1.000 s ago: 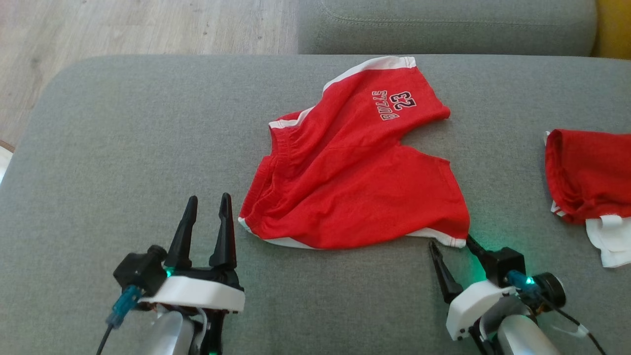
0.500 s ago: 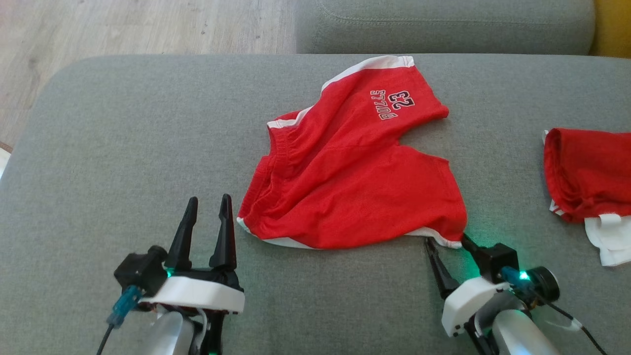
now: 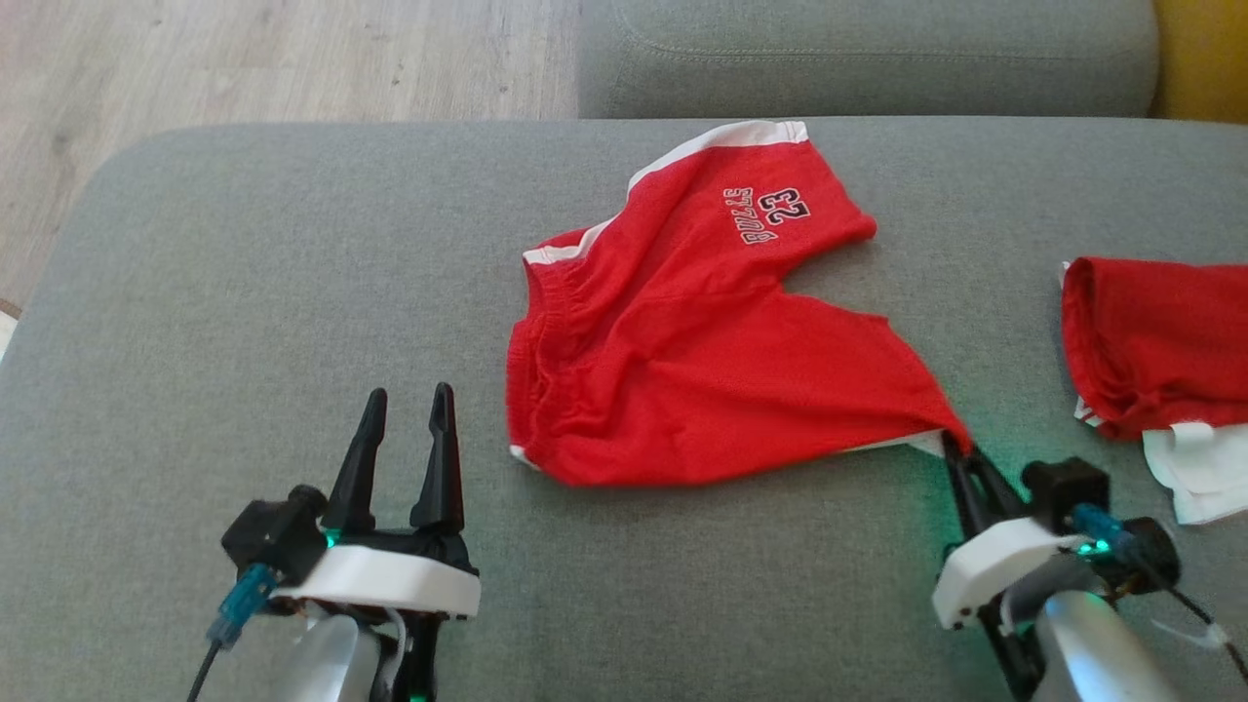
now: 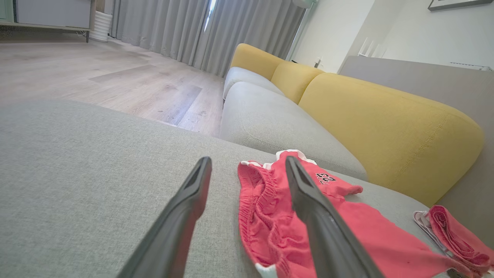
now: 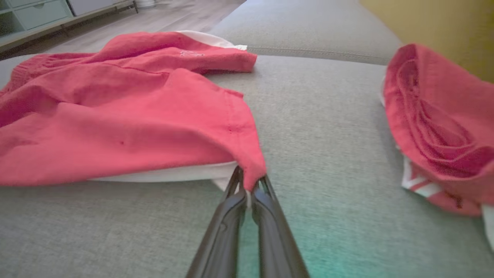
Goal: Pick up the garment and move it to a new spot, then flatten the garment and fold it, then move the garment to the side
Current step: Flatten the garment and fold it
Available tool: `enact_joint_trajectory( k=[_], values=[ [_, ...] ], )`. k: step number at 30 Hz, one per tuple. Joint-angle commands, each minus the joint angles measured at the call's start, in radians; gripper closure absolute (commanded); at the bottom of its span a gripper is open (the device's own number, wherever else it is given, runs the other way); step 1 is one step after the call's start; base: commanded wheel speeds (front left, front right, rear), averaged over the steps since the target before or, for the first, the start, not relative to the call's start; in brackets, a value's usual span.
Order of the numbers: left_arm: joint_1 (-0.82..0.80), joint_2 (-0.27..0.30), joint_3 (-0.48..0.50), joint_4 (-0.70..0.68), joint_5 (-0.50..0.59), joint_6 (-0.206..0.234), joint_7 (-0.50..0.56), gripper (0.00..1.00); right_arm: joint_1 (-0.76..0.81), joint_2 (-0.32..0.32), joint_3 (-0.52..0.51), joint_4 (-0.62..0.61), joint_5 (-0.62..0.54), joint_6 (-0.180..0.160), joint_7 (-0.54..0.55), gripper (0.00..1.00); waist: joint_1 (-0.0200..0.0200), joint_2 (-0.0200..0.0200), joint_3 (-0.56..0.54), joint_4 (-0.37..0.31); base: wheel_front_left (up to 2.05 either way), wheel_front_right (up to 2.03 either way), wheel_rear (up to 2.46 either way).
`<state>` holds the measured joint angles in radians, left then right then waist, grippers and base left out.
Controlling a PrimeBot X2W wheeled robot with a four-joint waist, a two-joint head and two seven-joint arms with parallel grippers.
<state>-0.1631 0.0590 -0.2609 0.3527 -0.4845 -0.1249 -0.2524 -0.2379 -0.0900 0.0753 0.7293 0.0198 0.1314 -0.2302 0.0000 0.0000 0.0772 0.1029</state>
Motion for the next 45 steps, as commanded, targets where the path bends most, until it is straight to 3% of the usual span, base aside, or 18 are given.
enact_joint_trajectory(
  k=[1, 6, 15, 21, 38, 39, 40, 42, 45],
  values=[
    [-0.042, 0.019, 0.032, -0.032, -0.001, -0.006, -0.009, 0.0, -0.014, -0.014, 0.003, -0.034, 0.01, -0.001, -0.012, 1.0, 0.0, 0.0, -0.003, -0.003, 0.0, 0.0, 0.0],
    [-0.051, 0.052, -0.025, -0.024, 0.041, -0.006, -0.009, 0.0, -0.002, -0.024, -0.009, -0.053, 0.017, -0.001, 0.003, 1.0, 0.0, 0.0, -0.003, -0.009, 0.0, 0.0, 0.0],
    [-0.152, 0.224, -0.347, 0.077, 0.201, -0.006, 0.001, 0.0, 0.0, -0.02, -0.009, -0.072, 0.023, -0.001, 0.03, 1.0, 0.0, 0.0, 0.011, -0.024, 0.0, 0.0, 0.0],
    [-0.238, 0.286, -0.475, 0.158, 0.235, -0.006, 0.03, 0.0, -0.007, -0.018, -0.013, -0.078, 0.02, -0.001, 0.04, 1.0, 0.0, 0.0, 0.026, -0.031, 0.0, 0.0, 0.0],
    [-0.439, 0.278, -0.684, 0.354, 0.146, -0.006, 0.009, 0.0, -0.029, -0.013, 0.006, -0.103, 0.013, -0.001, 0.061, 1.0, 0.0, 0.0, 0.084, -0.063, 0.0, 0.0, 0.0],
    [-0.444, 0.276, -0.693, 0.358, 0.136, -0.006, 0.007, 0.23, -0.03, -0.013, 0.007, -0.104, 0.013, -0.001, 0.062, 1.0, 0.0, 0.0, 0.085, -0.064, 0.0, 0.0, 0.0],
    [-0.448, 0.276, -0.702, 0.362, 0.127, -0.006, 0.006, 0.58, -0.03, -0.014, 0.007, -0.104, 0.013, -0.001, 0.063, 1.0, 0.0, 0.0, 0.086, -0.064, 0.0, 0.0, 0.0],
    [-0.454, 0.275, -0.723, 0.366, 0.105, -0.006, 0.003, 1.0, -0.03, -0.014, 0.008, -0.104, 0.013, -0.001, 0.063, 1.0, 0.0, 0.0, 0.086, -0.065, 0.0, 0.0, 0.0],
    [-0.462, 0.277, -0.744, 0.37, 0.068, -0.006, 0.0, 1.0, -0.03, -0.015, 0.007, -0.104, 0.013, -0.001, 0.064, 1.0, 0.0, 0.0, 0.086, -0.064, 0.0, 0.0, 0.0]
  ],
)
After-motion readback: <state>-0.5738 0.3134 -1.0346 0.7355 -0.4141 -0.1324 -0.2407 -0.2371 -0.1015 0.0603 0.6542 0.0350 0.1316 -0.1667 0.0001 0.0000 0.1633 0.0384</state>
